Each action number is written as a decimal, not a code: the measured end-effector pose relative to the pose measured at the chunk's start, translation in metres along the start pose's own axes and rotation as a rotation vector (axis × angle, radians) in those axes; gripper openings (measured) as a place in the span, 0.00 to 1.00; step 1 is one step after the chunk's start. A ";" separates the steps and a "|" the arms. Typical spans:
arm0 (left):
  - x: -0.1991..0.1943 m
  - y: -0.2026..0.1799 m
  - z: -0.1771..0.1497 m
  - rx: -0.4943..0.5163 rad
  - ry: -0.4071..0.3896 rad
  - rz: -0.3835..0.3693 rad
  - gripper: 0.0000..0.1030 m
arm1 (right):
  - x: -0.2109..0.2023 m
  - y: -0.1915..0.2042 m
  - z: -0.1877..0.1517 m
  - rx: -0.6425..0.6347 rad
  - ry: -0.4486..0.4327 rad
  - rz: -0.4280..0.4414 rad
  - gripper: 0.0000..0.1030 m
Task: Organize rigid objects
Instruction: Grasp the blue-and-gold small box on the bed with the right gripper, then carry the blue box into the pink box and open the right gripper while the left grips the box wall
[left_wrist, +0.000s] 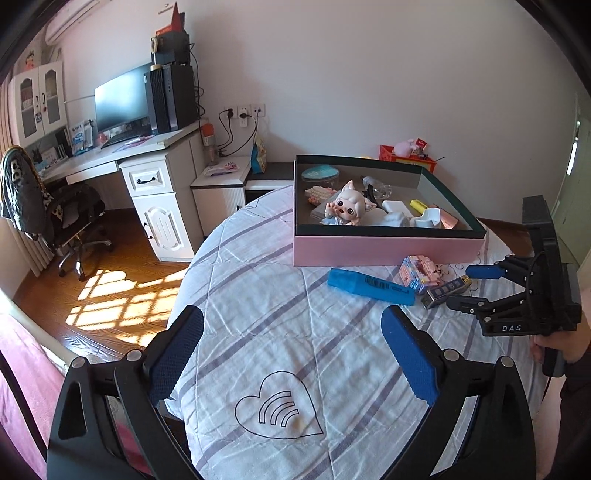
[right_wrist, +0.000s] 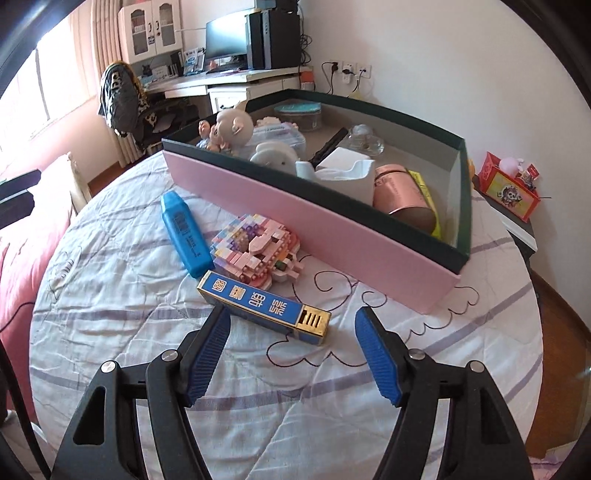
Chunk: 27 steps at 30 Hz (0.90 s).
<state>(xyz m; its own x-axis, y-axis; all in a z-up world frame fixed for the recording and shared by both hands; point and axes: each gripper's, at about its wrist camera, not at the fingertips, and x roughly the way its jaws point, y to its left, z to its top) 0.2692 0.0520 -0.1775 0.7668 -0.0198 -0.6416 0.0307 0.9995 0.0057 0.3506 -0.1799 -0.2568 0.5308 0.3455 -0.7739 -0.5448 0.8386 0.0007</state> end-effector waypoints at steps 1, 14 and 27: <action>0.000 0.001 0.000 -0.002 0.002 0.002 0.95 | 0.004 0.001 0.001 -0.011 0.007 -0.005 0.69; 0.012 0.007 -0.008 -0.017 0.058 0.018 0.96 | -0.015 0.050 -0.026 -0.011 0.045 0.040 0.16; 0.033 0.015 0.010 -0.034 0.073 0.032 0.96 | -0.010 0.051 -0.023 0.051 -0.004 0.010 0.15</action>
<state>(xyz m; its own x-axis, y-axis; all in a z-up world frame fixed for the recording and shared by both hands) 0.3014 0.0659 -0.1906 0.7181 0.0128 -0.6959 -0.0162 0.9999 0.0017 0.3023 -0.1508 -0.2637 0.5281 0.3558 -0.7711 -0.5166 0.8553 0.0409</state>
